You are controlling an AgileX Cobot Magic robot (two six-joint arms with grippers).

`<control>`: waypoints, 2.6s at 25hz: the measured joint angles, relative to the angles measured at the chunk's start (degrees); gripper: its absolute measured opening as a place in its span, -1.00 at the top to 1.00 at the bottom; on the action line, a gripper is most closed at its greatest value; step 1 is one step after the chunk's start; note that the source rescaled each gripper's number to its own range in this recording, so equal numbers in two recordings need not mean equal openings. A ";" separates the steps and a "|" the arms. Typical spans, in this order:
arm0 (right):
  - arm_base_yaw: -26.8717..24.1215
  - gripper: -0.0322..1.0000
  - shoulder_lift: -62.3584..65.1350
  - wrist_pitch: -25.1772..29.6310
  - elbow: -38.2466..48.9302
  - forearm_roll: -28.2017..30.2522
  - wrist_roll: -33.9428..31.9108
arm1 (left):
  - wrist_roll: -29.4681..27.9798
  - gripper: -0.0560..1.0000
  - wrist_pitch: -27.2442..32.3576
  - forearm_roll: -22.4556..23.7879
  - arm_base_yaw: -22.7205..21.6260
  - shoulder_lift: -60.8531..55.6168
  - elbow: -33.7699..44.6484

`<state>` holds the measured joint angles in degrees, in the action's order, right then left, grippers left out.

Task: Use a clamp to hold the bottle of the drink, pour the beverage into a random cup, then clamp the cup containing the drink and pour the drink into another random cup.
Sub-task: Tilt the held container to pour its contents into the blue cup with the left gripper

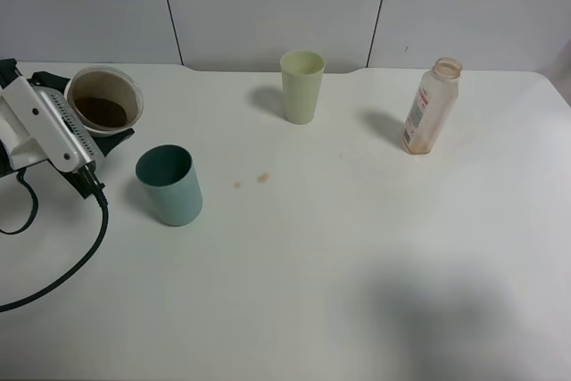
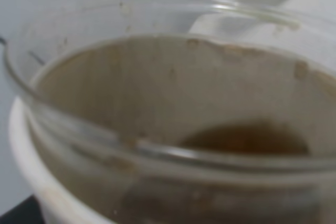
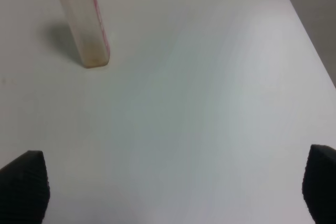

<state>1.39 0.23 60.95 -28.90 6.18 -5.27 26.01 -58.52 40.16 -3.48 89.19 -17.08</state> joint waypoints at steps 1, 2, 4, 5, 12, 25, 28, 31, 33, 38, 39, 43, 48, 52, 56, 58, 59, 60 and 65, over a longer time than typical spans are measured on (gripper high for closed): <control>0.00 -1.00 0.00 0.00 0.00 0.00 0.00 | 0.00 0.87 0.29 0.00 0.77 0.00 0.00; 0.00 -1.00 0.00 0.00 0.00 0.00 0.00 | 0.00 0.87 0.59 -0.15 1.35 0.00 0.00; 0.00 -1.00 0.00 0.00 0.00 0.00 0.00 | 0.24 0.87 1.07 -0.65 1.84 0.00 0.00; 0.00 -1.00 0.00 0.00 0.00 0.00 0.00 | 0.42 0.87 1.33 -0.89 1.90 0.00 0.00; 0.00 -1.00 0.00 0.00 0.00 0.00 0.00 | 3.04 0.87 2.51 -1.64 1.90 0.00 0.00; 0.00 -1.00 0.00 0.00 0.00 0.00 0.00 | 8.82 0.87 3.80 -2.84 1.94 0.00 0.00; 0.00 -1.00 0.00 0.00 0.00 0.00 0.00 | 9.22 0.87 3.80 -2.84 1.94 0.00 0.00; 0.00 -1.00 0.00 0.00 0.00 0.00 0.00 | 10.21 0.87 3.80 -2.97 1.96 0.00 0.00; 0.00 -1.00 0.00 0.00 0.00 0.00 0.00 | 11.53 0.87 3.84 -3.29 1.96 0.00 0.00; 0.00 -1.00 0.00 0.00 0.00 0.00 0.00 | 12.20 0.87 3.84 -3.41 1.96 0.00 0.00; 0.00 -1.00 0.00 0.00 0.00 0.00 0.00 | 12.54 0.87 3.84 -3.41 1.96 0.00 0.00; 0.00 -1.00 0.00 0.00 0.00 0.00 0.00 | 14.61 0.87 3.84 -3.44 1.96 0.00 0.00; 0.00 -1.00 0.00 0.00 0.00 0.00 0.00 | 16.53 0.87 3.84 -3.48 1.96 0.00 0.00; 0.00 -1.00 0.00 0.00 0.00 0.00 0.00 | 17.28 0.87 3.84 -3.66 1.96 0.00 0.00; 0.00 -1.00 0.00 0.00 0.00 0.00 0.00 | 18.24 0.87 3.84 -3.84 1.96 0.00 0.00; 0.00 -1.00 0.00 0.00 0.00 0.00 0.00 | 18.30 0.87 3.84 -4.15 2.26 0.00 0.00; 0.00 -1.00 0.00 0.00 0.00 0.00 0.00 | 18.36 0.87 3.84 -4.42 2.66 0.00 0.00; 0.00 -1.00 0.00 0.00 0.00 0.00 0.00 | 18.41 0.87 3.84 -4.81 3.32 0.00 0.00; 0.00 -1.00 0.00 0.00 0.00 0.00 0.00 | 18.47 0.87 3.84 -6.90 5.77 0.00 0.00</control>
<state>1.39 0.23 60.95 -28.90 6.18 -5.27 44.48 -54.67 33.26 2.29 89.19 -17.08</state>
